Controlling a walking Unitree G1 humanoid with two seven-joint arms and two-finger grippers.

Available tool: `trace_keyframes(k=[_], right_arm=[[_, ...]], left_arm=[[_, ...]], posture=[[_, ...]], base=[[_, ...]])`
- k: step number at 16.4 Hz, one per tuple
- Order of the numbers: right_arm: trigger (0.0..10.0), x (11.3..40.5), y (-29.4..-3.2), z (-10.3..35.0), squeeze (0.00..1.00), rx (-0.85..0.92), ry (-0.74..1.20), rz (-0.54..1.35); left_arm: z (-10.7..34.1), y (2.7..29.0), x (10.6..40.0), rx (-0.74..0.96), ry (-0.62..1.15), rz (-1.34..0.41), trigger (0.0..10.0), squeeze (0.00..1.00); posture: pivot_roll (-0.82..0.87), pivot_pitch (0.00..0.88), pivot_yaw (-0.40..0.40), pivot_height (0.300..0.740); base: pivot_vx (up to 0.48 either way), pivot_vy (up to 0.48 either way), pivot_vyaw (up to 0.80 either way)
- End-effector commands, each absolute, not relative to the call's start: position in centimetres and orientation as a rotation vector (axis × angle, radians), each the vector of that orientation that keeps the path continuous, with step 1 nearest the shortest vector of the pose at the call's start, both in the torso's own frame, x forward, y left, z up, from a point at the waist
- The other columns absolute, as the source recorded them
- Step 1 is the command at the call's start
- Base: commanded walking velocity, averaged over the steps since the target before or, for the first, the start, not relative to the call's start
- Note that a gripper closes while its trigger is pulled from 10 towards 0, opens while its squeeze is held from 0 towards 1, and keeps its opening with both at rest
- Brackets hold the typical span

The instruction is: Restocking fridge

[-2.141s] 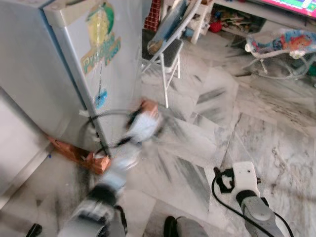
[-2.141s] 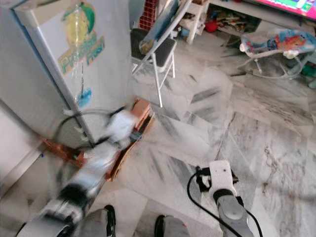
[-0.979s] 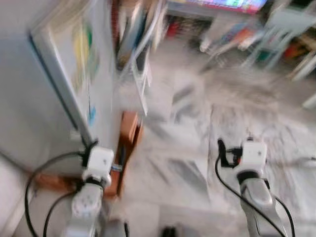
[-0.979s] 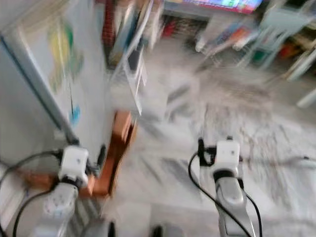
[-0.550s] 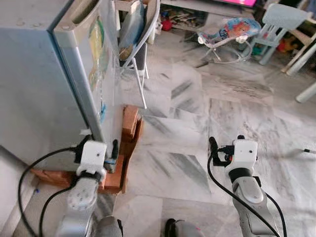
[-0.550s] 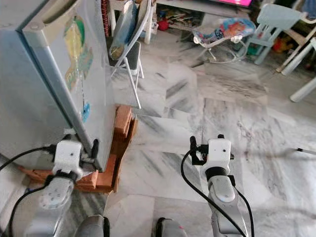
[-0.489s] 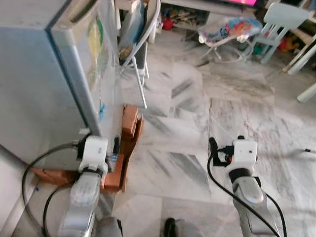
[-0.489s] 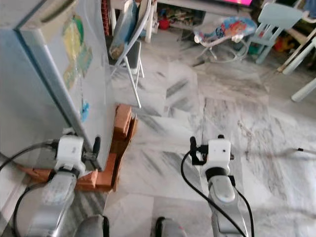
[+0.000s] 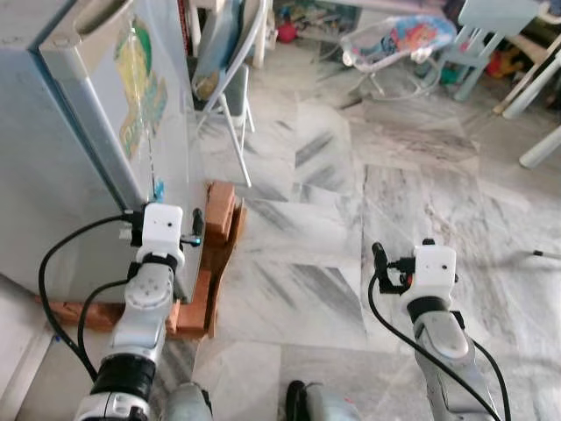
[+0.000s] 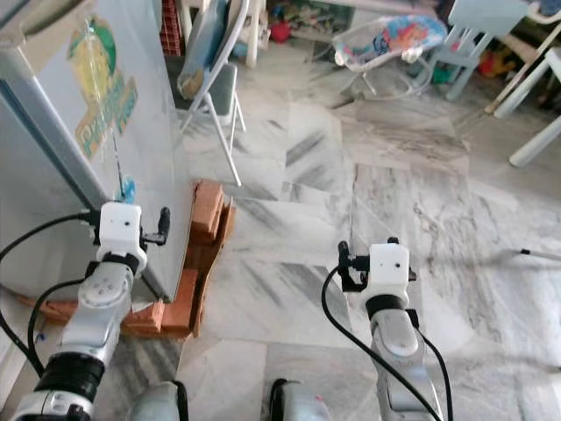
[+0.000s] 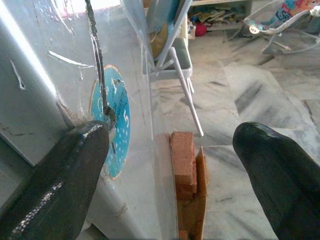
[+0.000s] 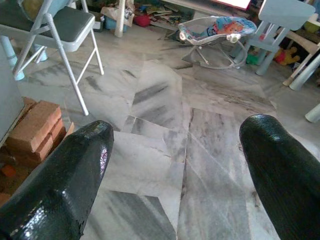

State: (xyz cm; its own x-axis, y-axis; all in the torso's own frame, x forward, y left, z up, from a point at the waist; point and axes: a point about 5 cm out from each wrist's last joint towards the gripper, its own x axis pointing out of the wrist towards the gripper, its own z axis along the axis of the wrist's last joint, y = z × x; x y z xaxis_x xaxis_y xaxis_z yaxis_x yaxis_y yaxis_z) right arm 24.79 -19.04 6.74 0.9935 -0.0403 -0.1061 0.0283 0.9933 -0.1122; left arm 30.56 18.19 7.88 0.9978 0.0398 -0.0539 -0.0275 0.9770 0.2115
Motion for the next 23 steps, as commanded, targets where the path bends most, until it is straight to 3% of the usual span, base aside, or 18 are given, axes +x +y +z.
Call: trace_keyframes(k=[1,3,7,15,17,19,20,23], right_arm=[[10.0,24.5,-19.5,6.5,0.00,-0.115,0.117,-0.055],[10.0,24.4,-19.4,6.3,0.00,-0.113,0.125,-0.051],[10.0,24.4,-19.3,6.2,0.00,-0.116,0.134,-0.038],[10.0,24.5,-19.4,6.2,0.00,-0.128,0.131,-0.038],[10.0,24.6,-19.4,6.2,0.00,-0.129,0.133,-0.035],[10.0,24.4,-19.5,5.5,0.00,-0.145,0.171,-0.021],[10.0,23.9,-19.8,4.5,0.00,-0.144,0.220,-0.018],[10.0,23.5,-19.8,4.0,0.00,-0.142,0.240,-0.018]], left_arm=[[8.0,19.5,30.6,0.194,0.062,0.080,10.0,0.00],[7.1,18.4,29.3,0.258,0.053,-0.037,10.0,0.00],[5.7,19.7,28.2,0.275,0.103,0.007,10.0,0.00],[8.2,21.2,31.6,0.277,0.047,0.045,10.0,0.00],[8.9,20.0,32.4,0.256,0.019,-0.001,10.0,0.00],[10.6,14.7,32.9,0.281,-0.070,-0.254,10.0,0.00],[12.0,7.9,31.4,0.257,-0.152,-0.541,10.0,0.00],[12.1,3.2,29.8,0.226,-0.193,-0.704,10.0,0.00]], posture=[[0.05,0.112,-0.100,0.740],[0.05,0.119,-0.096,0.740],[0.06,0.124,-0.102,0.740],[0.05,0.124,-0.103,0.740],[0.05,0.124,-0.103,0.740],[0.05,0.120,-0.109,0.740],[0.06,0.114,-0.106,0.740],[0.04,0.106,-0.098,0.740]], base=[[0.000,0.000,0.00],[0.000,0.000,0.00],[0.000,0.000,0.00],[0.000,0.000,0.00],[0.000,0.000,0.00],[0.000,0.000,0.00],[0.000,0.000,0.00],[0.000,0.000,0.00]])
